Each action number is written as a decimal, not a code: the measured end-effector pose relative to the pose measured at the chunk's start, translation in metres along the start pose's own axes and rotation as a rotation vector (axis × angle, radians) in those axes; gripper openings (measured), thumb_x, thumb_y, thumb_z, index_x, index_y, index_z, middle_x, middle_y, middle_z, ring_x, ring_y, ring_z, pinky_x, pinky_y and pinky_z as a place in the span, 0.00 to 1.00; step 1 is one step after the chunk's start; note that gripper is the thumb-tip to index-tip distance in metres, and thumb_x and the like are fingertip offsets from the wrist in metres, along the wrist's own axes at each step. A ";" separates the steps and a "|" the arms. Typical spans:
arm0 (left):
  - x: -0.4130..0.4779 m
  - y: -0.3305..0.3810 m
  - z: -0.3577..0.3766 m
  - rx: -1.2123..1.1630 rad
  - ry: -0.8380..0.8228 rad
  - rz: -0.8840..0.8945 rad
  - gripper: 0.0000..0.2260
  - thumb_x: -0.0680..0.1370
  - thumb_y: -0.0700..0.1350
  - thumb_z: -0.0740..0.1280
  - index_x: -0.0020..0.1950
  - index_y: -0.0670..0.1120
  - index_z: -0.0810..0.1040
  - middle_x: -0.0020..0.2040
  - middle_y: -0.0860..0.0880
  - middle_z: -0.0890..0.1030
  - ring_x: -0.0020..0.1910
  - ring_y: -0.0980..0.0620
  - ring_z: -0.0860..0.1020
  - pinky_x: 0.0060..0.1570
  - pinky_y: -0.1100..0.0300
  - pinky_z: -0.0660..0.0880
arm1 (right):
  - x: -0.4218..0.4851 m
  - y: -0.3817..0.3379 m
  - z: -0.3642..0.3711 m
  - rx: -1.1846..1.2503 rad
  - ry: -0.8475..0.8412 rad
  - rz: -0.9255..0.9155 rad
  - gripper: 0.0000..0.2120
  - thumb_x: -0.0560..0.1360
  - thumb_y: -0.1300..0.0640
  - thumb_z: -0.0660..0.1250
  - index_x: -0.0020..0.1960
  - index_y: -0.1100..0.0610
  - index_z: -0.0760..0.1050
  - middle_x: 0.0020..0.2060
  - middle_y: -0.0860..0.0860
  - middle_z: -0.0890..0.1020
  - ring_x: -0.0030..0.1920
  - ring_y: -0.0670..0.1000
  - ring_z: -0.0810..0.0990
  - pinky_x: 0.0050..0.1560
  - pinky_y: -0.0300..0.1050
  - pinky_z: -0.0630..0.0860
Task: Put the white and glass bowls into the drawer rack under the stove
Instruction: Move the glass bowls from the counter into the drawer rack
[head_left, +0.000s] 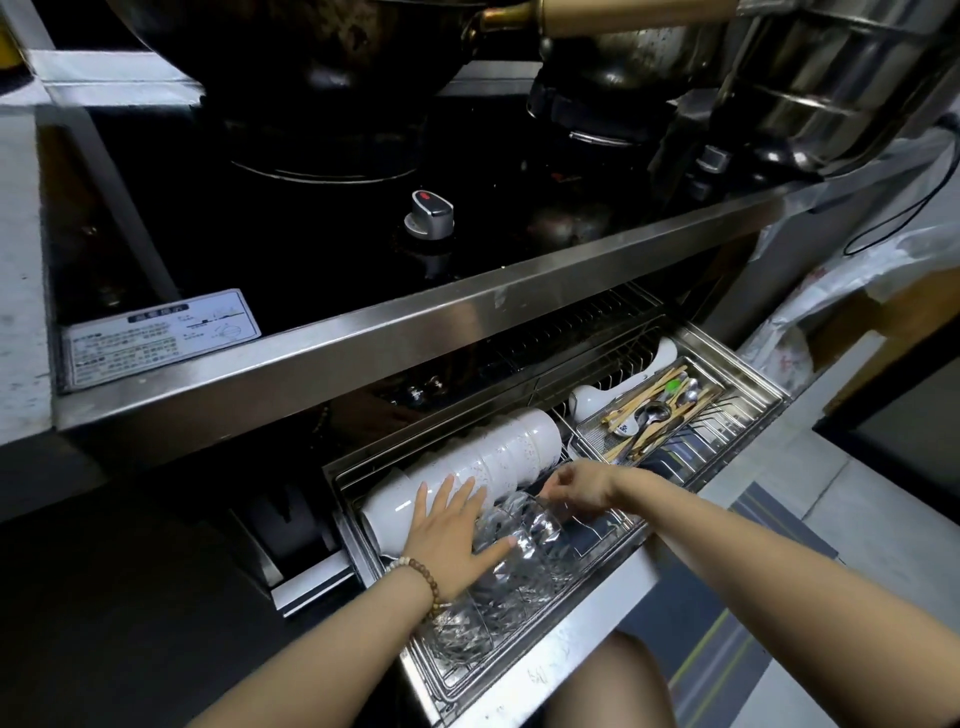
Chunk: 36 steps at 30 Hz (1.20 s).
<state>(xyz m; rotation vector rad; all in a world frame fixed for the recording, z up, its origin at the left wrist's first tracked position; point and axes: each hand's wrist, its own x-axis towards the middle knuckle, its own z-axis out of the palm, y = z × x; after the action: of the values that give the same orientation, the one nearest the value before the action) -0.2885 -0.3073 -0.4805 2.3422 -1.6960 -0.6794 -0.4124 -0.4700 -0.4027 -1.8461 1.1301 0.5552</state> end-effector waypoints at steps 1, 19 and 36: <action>-0.002 0.002 -0.007 -0.025 0.001 -0.010 0.38 0.73 0.71 0.46 0.77 0.51 0.48 0.78 0.51 0.48 0.77 0.50 0.42 0.72 0.48 0.34 | -0.008 -0.002 -0.003 -0.038 0.048 -0.028 0.15 0.79 0.56 0.61 0.61 0.63 0.73 0.56 0.59 0.79 0.52 0.54 0.79 0.59 0.49 0.76; -0.106 0.059 -0.234 -0.031 0.590 0.367 0.30 0.76 0.61 0.59 0.75 0.53 0.57 0.71 0.53 0.69 0.69 0.55 0.66 0.64 0.59 0.65 | -0.182 -0.075 -0.044 -0.155 0.665 -0.680 0.26 0.76 0.47 0.63 0.73 0.46 0.60 0.76 0.47 0.57 0.73 0.41 0.57 0.70 0.36 0.53; -0.278 -0.114 -0.361 0.165 0.867 -0.034 0.29 0.75 0.61 0.60 0.73 0.52 0.62 0.72 0.53 0.68 0.69 0.53 0.66 0.67 0.59 0.62 | -0.207 -0.311 0.047 -0.294 0.445 -1.080 0.30 0.76 0.45 0.63 0.75 0.44 0.55 0.76 0.42 0.53 0.75 0.43 0.55 0.68 0.36 0.55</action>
<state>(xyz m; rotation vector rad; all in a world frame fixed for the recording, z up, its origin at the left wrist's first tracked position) -0.0963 -0.0550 -0.1350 2.2390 -1.3171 0.4568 -0.2393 -0.2674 -0.1369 -2.5524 0.1558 -0.3523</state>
